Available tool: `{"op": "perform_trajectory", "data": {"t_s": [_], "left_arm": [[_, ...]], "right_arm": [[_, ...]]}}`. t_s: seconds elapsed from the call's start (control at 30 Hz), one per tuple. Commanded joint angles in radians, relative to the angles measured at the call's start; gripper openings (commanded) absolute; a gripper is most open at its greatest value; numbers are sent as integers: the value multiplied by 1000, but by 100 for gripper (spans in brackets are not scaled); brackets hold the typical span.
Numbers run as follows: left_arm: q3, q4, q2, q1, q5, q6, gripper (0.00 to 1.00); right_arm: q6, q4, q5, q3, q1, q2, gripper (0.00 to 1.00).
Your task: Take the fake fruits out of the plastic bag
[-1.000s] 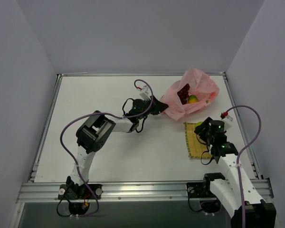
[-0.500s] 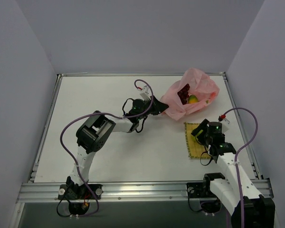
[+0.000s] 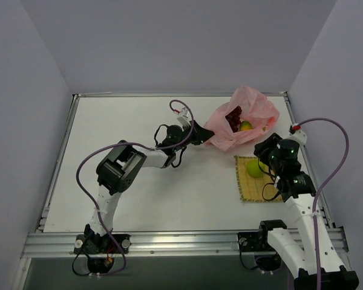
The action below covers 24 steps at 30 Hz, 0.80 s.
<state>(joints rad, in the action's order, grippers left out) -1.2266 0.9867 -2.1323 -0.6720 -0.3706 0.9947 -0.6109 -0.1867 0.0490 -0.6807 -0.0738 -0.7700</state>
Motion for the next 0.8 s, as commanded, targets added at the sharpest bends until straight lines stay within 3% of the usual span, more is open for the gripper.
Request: {"op": "perform_trajectory", "data": {"t_s": [0.0, 0.03, 0.13, 0.33, 0.43, 0.57, 0.77], "left_arm": [[4, 119, -6, 25, -37, 15, 2], [4, 130, -9, 25, -45, 22, 2], [1, 176, -37, 25, -80, 41, 2], [19, 184, -52, 25, -93, 44, 2], [36, 156, -40, 22, -85, 21, 2], [47, 132, -26, 12, -85, 5, 2], [62, 96, -37, -9, -82, -7, 2]], "right_arm": [[115, 41, -95, -129, -17, -90, 30], [129, 65, -107, -163, -24, -129, 18], [164, 166, -120, -200, -53, -280, 9], [189, 312, -52, -336, -63, -605, 8], [224, 311, -52, -428, -69, -773, 11], [264, 299, 96, -503, -72, -929, 14], [289, 293, 215, -553, -69, -1034, 41]]}}
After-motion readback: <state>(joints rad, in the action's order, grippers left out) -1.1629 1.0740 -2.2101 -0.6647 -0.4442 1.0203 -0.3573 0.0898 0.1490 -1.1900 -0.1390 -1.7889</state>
